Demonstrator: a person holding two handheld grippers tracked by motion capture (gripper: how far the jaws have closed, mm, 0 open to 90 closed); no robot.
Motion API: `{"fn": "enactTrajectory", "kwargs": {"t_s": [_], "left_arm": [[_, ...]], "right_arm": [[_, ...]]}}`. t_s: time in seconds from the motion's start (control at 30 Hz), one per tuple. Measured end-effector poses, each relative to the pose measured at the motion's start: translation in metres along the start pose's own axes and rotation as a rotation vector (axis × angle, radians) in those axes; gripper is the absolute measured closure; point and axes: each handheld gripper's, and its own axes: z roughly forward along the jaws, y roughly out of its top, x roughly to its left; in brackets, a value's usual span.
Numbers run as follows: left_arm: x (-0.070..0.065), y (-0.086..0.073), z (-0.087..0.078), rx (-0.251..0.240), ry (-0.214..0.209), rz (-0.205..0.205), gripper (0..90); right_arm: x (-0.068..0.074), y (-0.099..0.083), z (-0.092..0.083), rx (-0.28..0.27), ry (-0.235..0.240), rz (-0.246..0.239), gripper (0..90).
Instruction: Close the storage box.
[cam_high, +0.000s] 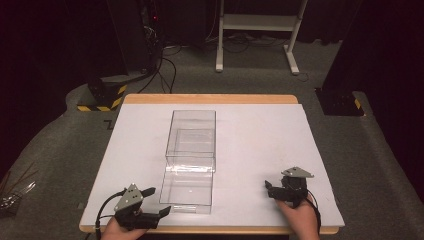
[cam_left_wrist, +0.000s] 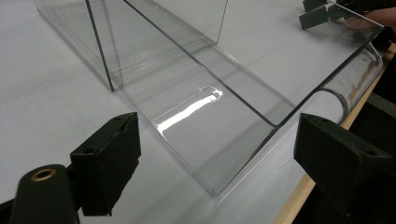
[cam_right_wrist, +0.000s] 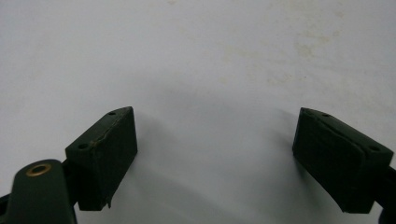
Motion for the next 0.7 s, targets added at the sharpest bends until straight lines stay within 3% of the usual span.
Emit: {"fn": "enactTrajectory", "kwargs": {"t_s": [0.17, 0.57, 0.7], "left_arm": [[0.002, -0.002, 0.002, -0.002, -0.013, -0.012, 17.3], [-0.008, -0.003, 0.007, -0.027, -0.034, 0.048, 32.8], [-0.011, -0.002, 0.007, -0.033, -0.012, 0.055, 34.1]], "right_arm": [[0.0, 0.0, 0.0, 0.0, 0.0, 0.0, 13.8], [0.0, 0.0, 0.0, 0.0, 0.0, 0.0, 13.9], [0.0, 0.0, 0.0, 0.0, 0.0, 0.0, 13.8]]}}
